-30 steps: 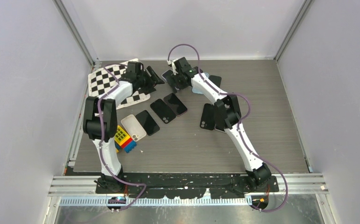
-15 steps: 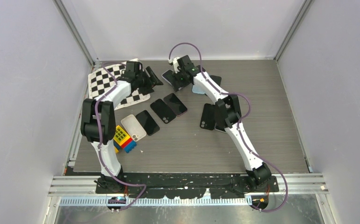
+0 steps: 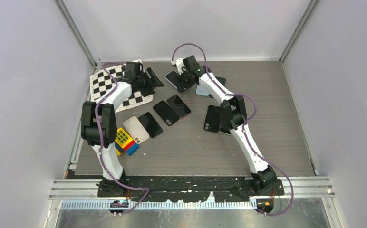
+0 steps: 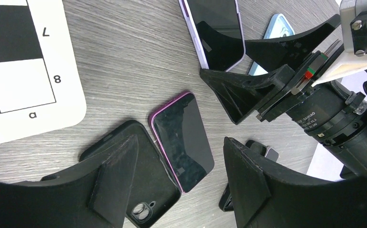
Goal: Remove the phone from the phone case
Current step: Move the phone to the center of the board.
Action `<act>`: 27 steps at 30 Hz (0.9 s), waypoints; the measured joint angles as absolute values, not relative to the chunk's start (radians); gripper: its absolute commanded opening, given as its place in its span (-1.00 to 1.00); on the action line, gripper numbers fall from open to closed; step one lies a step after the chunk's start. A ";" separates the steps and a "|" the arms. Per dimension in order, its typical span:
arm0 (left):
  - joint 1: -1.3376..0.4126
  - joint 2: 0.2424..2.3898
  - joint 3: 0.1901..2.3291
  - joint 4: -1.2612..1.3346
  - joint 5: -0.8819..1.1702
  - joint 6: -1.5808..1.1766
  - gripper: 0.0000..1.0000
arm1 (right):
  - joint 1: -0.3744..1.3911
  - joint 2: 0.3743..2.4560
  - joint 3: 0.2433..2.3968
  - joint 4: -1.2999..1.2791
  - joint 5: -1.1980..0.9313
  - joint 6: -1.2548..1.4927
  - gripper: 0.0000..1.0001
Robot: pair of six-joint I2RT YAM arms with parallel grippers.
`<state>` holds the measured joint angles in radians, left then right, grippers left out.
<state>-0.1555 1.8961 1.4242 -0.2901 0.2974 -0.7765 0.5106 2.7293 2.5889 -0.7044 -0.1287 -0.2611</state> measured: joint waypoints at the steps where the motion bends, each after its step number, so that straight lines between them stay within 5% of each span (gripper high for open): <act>1: -0.155 1.896 1.424 -0.290 0.297 -0.776 0.37 | 0.511 2.729 2.589 -0.704 -0.129 -0.259 -0.09; 17: -0.146 1.776 1.341 -0.269 0.299 -0.781 0.36 | 0.514 2.564 2.391 -0.799 -0.080 -0.147 -0.21; 27: -0.145 1.687 1.194 -0.218 0.342 -0.808 0.36 | 0.511 2.167 1.878 -0.840 -0.157 0.086 -0.26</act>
<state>-0.1452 1.6871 1.1938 -0.2180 0.3420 -0.8082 0.5114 2.1674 1.8778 -0.8402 -0.1570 0.0856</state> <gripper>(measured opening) 0.681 0.770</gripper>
